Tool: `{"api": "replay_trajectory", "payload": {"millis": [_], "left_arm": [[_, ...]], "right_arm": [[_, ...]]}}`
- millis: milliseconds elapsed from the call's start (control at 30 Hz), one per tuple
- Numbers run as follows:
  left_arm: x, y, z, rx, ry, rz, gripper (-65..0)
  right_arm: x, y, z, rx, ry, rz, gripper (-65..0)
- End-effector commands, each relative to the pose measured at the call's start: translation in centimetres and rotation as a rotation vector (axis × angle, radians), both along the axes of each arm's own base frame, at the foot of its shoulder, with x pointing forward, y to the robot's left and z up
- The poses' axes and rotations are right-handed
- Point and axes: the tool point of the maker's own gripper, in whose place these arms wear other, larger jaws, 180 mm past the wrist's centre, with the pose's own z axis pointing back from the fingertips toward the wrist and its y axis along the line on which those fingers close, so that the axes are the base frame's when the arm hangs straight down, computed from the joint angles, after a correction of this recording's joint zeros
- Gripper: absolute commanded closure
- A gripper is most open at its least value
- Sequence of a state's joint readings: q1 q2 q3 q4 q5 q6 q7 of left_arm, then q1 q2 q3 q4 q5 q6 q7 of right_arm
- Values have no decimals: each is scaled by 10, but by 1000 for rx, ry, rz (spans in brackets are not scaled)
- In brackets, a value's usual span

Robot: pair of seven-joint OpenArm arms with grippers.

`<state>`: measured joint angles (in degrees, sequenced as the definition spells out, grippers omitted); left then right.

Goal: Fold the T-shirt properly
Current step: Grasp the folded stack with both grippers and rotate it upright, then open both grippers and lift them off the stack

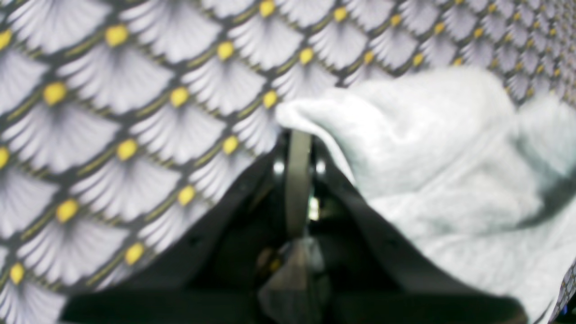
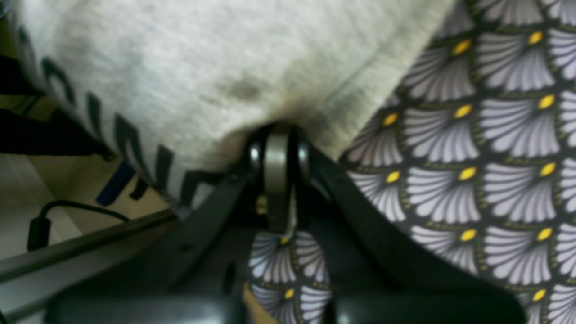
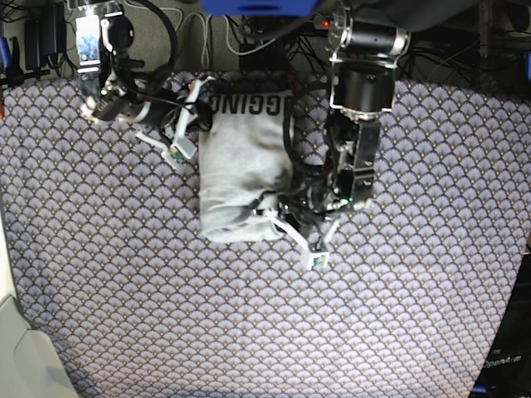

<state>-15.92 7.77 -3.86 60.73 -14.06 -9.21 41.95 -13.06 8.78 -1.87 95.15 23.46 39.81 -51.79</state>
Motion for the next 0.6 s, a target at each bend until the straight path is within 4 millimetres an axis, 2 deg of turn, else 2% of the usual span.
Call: {"api": "replay_trajectory", "payload": {"millis": [0, 67, 133, 233, 333, 400, 500, 567], "left_arm": [[15, -7, 21, -25, -59, 1, -2], [20, -5, 38, -52, -102, 12, -2], [26, 7, 56, -69, -148, 26, -2], [27, 46, 82, -125, -205, 109, -2], [22, 93, 96, -144, -236, 216, -2], [6, 127, 93, -109, -222, 267, -2], [-31, 174, 71, -48, -166, 359, -2], [-59, 203, 58, 3, -130, 402, -2]], "right_arm": [[-1, -6, 1, -20, -2, 5, 0], [5, -25, 7, -48, -26, -29, 0], [10, -40, 18, -66, -64, -68, 0], [22, -60, 45, -84, -163, -128, 0], [30, -67, 70, -99, -244, -152, 0], [30, -58, 81, -86, -272, -142, 0], [26, -43, 88, -31, -281, -142, 0], [23, -23, 87, 11, -271, -117, 0]]}}
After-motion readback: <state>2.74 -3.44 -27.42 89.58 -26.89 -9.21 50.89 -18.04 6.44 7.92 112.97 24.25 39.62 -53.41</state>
